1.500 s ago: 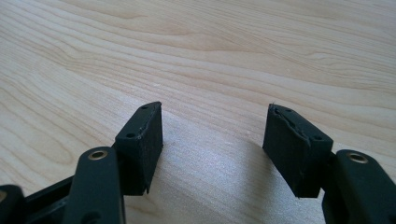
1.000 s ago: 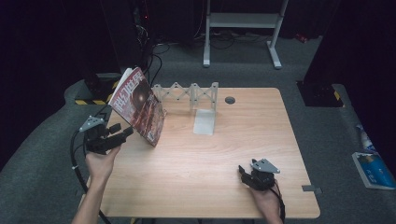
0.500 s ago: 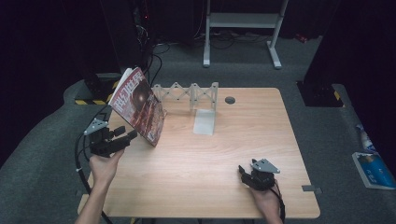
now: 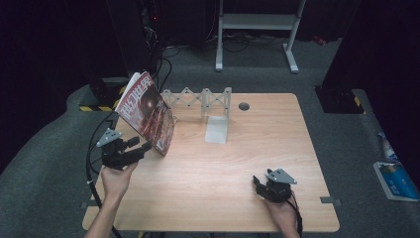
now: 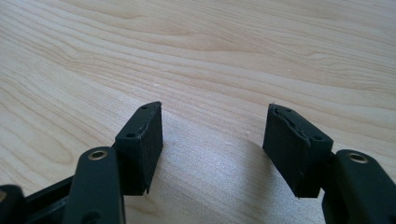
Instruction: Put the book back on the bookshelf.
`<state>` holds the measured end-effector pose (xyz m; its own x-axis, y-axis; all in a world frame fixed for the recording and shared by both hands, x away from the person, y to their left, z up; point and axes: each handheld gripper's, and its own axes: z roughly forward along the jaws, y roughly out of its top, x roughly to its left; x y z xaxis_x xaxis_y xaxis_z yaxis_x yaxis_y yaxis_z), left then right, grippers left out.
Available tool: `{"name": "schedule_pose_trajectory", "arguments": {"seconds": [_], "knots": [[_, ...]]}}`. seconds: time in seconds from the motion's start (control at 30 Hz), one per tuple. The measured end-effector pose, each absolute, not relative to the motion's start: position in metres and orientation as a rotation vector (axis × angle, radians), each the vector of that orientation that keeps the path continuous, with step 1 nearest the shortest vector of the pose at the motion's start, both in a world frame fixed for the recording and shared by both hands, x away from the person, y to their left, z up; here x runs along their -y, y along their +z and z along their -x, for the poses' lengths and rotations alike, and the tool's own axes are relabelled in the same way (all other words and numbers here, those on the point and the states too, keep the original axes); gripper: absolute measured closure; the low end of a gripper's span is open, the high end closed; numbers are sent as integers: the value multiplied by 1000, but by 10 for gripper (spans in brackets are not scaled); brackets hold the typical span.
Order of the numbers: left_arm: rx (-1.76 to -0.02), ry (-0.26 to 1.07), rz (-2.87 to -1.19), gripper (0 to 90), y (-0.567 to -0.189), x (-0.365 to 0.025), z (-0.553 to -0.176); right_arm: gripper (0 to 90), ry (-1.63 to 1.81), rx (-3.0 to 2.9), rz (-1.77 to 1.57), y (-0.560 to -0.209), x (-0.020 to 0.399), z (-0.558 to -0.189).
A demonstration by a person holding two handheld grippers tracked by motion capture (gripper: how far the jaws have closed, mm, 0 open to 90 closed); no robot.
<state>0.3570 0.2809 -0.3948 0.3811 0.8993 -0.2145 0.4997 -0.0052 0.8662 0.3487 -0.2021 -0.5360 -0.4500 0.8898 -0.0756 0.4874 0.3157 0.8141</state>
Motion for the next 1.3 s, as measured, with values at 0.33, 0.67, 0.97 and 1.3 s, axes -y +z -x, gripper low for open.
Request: {"name": "schedule_pose_trajectory", "arguments": {"seconds": [0.33,0.67,0.97,1.3], "knots": [[-1234,483,-1661,403,-398,-271,-355,377,1008,-2063,-1215,-536,202,-349],[-1216,466,-1667,400,-401,-264,-354,377,1008,-2063,-1215,-536,202,-349],[-1202,447,-1676,397,-404,-256,-353,377,1008,-2063,-1215,-536,202,-349],[-1196,407,-1664,400,-410,-247,-354,377,1008,-2063,-1216,-536,202,-349]]}}
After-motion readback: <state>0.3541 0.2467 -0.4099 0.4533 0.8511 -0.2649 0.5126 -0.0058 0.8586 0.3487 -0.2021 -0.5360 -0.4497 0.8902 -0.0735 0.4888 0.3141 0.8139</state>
